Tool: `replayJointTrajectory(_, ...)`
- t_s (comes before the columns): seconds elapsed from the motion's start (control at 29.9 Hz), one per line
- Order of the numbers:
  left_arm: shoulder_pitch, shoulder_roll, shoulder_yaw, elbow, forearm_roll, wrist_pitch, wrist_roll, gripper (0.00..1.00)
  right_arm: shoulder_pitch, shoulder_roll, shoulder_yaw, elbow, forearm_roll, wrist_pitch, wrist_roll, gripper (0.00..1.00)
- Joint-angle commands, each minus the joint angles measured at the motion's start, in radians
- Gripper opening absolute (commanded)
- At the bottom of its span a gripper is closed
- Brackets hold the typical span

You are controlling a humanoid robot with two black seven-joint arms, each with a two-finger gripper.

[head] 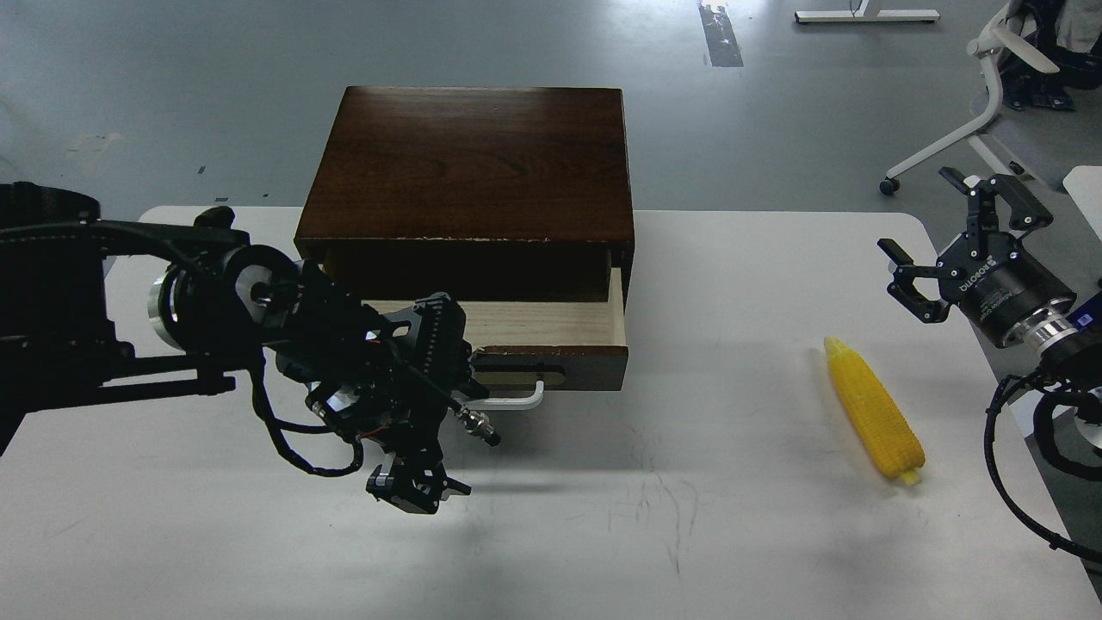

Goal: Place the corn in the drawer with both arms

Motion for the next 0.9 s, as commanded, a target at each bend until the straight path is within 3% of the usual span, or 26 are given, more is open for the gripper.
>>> replayJointTrajectory(0.0, -0.001, -0.003, -0.01, 0.004, 0.0, 0.0, 0.0, 0.98, 0.0, 0.0, 0.0, 0.0, 0.0, 0.0, 0.0, 1.0)
replayJointTrajectory(0.17, -0.009, 0.002, -0.034, 0.007, -0.003, 0.0, 0.0, 0.98, 0.0, 0.0, 0.0, 0.0, 0.0, 0.0, 0.0, 1.0)
replayJointTrajectory(0.44, -0.018, 0.069, -0.211, 0.007, -0.112, 0.0, 0.0, 0.98, 0.0, 0.0, 0.0, 0.0, 0.0, 0.0, 0.0, 1.0)
replayJointTrajectory(0.6, -0.024, 0.167, -0.339, 0.016, -0.45, 0.0, 0.0, 0.98, 0.0, 0.0, 0.0, 0.0, 0.0, 0.0, 0.0, 1.0)
replayJointTrajectory(0.87, 0.0, 0.344, -0.395, 0.126, -1.033, 0.0, 0.0, 0.99, 0.0, 0.001, 0.0, 0.0, 0.0, 0.0, 0.0, 1.0)
